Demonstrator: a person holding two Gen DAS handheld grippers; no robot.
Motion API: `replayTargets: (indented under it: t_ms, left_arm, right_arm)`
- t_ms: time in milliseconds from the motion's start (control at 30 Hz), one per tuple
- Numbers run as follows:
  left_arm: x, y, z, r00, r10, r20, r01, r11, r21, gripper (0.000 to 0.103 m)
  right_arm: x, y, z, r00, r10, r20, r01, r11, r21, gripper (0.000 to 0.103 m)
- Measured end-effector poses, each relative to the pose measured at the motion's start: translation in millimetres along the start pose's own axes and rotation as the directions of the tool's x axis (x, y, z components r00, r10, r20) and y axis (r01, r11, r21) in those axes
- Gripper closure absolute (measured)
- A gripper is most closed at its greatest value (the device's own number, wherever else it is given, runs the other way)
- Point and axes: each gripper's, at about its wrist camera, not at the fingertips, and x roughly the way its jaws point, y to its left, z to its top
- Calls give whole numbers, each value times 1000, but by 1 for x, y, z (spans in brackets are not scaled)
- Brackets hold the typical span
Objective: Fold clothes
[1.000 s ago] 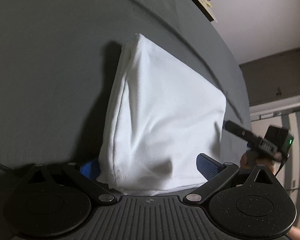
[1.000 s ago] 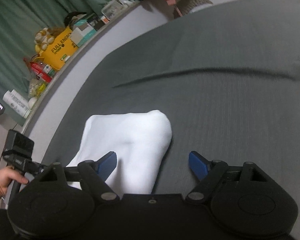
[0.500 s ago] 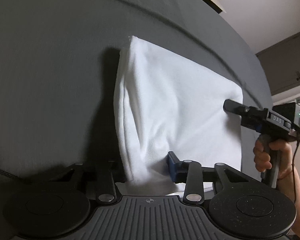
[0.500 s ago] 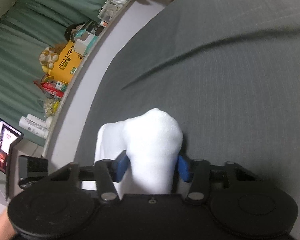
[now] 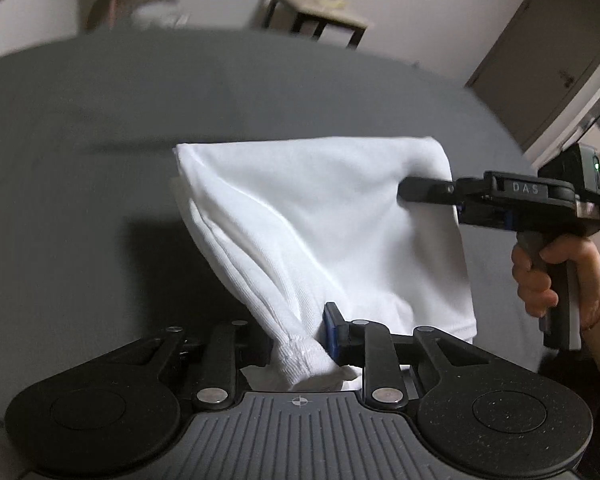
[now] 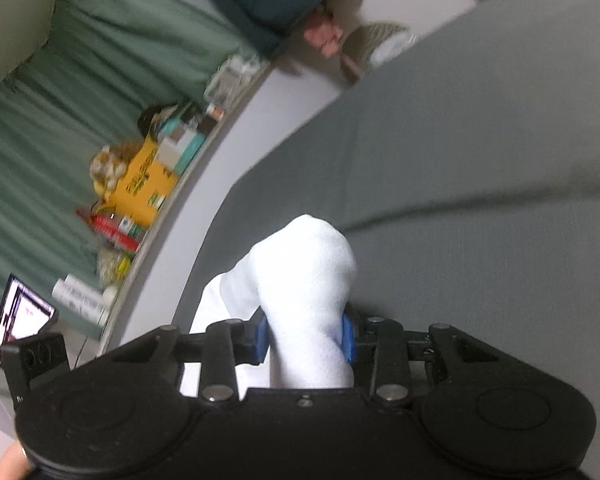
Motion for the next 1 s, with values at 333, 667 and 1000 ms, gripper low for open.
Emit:
replayTargets:
  t_ms: [333, 667, 1000]
  left_arm:
    - [99, -94, 70, 972, -201, 119, 198, 980, 31, 78]
    - [233, -181, 123, 951, -281, 130, 288, 956, -45, 78]
    - [259, -164, 75, 925, -332, 183, 366, 908, -203, 67]
  right_arm:
    - [-106, -63, 103, 979, -178, 97, 185, 980, -72, 70]
    - [-129, -172, 179, 935, -344, 81, 347, 938, -18, 70]
    - [-115, -242, 158, 922, -375, 100, 365, 925, 101, 41]
